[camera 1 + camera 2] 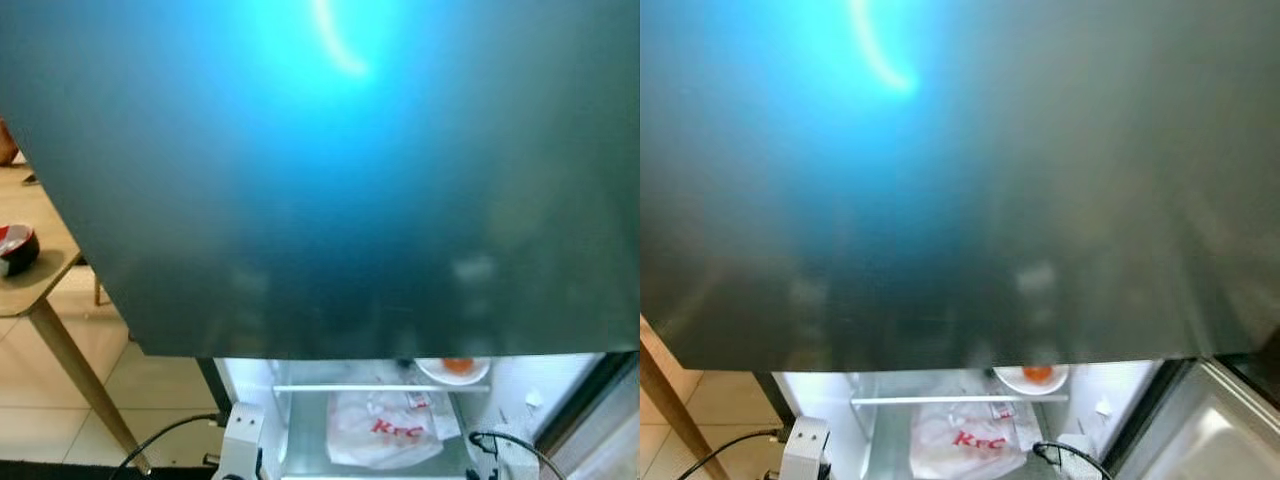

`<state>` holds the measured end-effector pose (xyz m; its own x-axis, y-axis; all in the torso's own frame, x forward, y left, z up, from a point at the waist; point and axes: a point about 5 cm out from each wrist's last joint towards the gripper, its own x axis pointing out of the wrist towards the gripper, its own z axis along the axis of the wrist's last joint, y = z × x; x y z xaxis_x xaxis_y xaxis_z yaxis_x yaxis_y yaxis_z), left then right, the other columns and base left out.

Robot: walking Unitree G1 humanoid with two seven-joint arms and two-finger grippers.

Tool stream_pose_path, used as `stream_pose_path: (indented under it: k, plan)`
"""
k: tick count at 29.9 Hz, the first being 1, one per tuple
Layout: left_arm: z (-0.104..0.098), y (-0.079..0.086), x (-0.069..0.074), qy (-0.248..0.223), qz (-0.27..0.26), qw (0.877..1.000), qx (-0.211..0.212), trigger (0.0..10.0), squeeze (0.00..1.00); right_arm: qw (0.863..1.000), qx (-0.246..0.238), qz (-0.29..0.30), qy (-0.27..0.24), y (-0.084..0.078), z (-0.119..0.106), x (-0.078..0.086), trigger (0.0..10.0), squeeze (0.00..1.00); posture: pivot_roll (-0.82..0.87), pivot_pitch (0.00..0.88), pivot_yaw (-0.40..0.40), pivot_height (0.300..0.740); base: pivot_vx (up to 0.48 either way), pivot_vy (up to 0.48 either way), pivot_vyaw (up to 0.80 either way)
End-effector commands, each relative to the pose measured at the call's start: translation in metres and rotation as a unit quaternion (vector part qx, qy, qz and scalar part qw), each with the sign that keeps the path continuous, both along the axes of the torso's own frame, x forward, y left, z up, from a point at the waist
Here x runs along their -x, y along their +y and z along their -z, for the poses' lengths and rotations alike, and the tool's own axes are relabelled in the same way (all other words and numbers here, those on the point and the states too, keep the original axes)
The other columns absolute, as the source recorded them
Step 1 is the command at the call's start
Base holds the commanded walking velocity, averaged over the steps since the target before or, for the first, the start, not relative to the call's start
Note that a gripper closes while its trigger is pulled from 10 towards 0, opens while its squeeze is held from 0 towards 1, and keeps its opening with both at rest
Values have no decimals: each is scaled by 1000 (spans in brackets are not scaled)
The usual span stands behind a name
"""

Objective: Restocking fridge

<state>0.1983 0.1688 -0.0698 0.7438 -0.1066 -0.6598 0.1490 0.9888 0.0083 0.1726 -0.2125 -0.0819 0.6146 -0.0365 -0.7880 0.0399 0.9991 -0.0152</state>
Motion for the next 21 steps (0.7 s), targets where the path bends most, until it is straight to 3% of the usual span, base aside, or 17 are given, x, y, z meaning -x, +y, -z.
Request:
stream_pose_path:
  k: [1, 16, 21]
  plan:
    - [1, 6, 3, -1, -10, 1000, -2, 10000, 0, 1000, -2, -12, 4, 3, 1, 1, 10000, 0, -46, 1, -1, 740, 0, 0, 0]
    - [5, 2, 8, 26, 15, 1000, 2, 10000, 0, 999, 28, -27, 22, 0, 2, 2, 10000, 0, -49, 26, -12, 740, 0, 0, 0]
    - [5, 0, 7, 24, 11, 1000, 1, 10000, 0, 999, 31, -20, 26, -1, 3, 4, 10000, 0, -46, 46, -6, 740, -262, 0, 0]
